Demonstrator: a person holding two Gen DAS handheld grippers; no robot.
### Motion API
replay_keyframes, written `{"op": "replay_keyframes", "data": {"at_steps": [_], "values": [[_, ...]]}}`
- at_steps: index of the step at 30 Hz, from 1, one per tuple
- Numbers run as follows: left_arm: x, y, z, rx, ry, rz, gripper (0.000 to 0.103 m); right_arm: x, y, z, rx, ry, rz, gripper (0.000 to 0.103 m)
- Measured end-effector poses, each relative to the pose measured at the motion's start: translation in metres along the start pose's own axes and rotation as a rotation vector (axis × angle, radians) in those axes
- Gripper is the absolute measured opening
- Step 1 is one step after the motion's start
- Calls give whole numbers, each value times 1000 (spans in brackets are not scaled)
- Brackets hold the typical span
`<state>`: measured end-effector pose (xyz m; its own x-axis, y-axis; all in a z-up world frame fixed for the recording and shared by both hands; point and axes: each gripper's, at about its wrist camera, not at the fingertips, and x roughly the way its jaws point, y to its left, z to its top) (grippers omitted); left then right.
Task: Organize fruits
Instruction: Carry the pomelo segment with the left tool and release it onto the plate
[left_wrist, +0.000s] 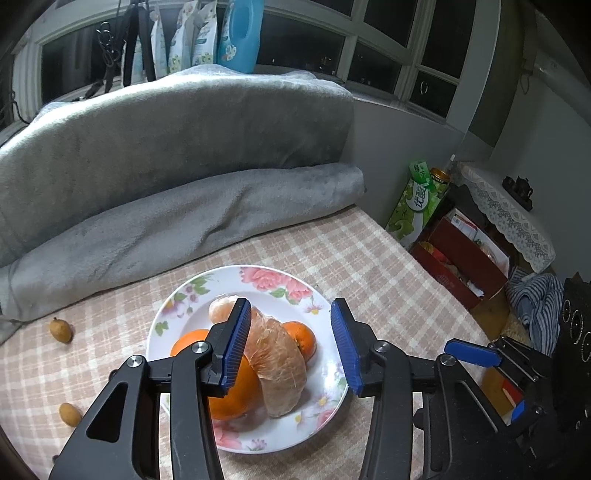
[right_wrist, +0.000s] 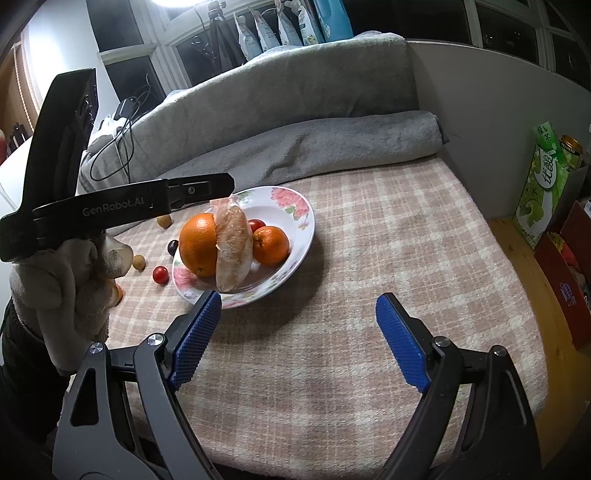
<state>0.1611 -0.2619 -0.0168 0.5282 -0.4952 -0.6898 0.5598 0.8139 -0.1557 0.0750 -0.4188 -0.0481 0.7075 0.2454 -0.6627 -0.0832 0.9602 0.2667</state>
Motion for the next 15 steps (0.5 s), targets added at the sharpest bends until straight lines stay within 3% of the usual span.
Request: {"op": "replay_keyframes", "data": {"at_steps": [15], "values": [[-25,6,-1,14,-62,25,47,-2,13,3,-28,-7,-4,88]]}}
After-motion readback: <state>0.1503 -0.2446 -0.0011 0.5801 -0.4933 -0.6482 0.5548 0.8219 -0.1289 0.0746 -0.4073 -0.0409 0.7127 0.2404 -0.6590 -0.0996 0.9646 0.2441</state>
